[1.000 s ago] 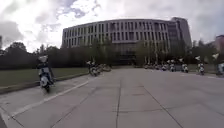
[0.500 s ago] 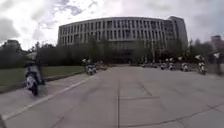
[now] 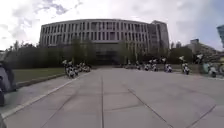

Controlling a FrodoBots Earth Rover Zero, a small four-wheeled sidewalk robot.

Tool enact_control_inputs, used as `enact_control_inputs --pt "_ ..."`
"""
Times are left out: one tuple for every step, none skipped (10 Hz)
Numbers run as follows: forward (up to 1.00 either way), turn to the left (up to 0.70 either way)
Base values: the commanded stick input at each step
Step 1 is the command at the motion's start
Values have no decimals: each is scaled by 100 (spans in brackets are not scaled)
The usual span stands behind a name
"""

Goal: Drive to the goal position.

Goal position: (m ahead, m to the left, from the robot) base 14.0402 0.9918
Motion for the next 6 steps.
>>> enact_control_inputs --pt "70 0" --pt "70 0" --pt "70 0" --pt "70 0" --pt "70 0" --pt "70 0"
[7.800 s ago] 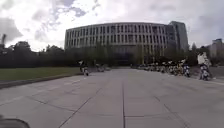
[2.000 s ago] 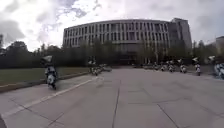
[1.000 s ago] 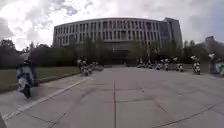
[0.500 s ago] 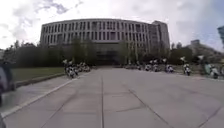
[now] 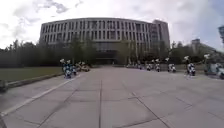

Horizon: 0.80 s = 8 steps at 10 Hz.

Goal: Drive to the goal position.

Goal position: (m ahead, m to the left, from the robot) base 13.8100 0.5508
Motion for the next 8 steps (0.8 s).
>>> enact_control_inputs --pt "70 0" --pt "70 0" --pt "70 0" --pt "70 0" --pt "70 0" --pt "70 0" --pt "70 0" --pt "70 0"
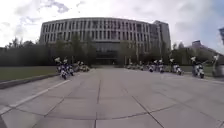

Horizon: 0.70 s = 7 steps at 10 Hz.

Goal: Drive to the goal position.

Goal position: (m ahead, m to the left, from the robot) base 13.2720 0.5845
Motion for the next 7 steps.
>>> enact_control_inputs --pt "70 0" --pt "70 0" --pt "70 0" --pt "70 0" --pt "70 0" --pt "70 0" --pt "70 0"
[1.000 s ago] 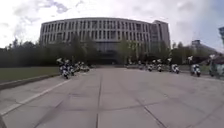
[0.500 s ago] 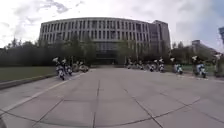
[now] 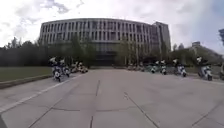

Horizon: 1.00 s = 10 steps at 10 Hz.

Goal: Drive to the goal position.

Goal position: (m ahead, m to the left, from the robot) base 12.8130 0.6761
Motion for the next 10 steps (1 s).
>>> enact_control_inputs --pt "70 0" --pt "70 0" --pt "70 0" --pt "70 0" --pt "70 0" --pt "70 0" --pt "70 0" --pt "70 0" --pt "70 0" --pt "70 0"
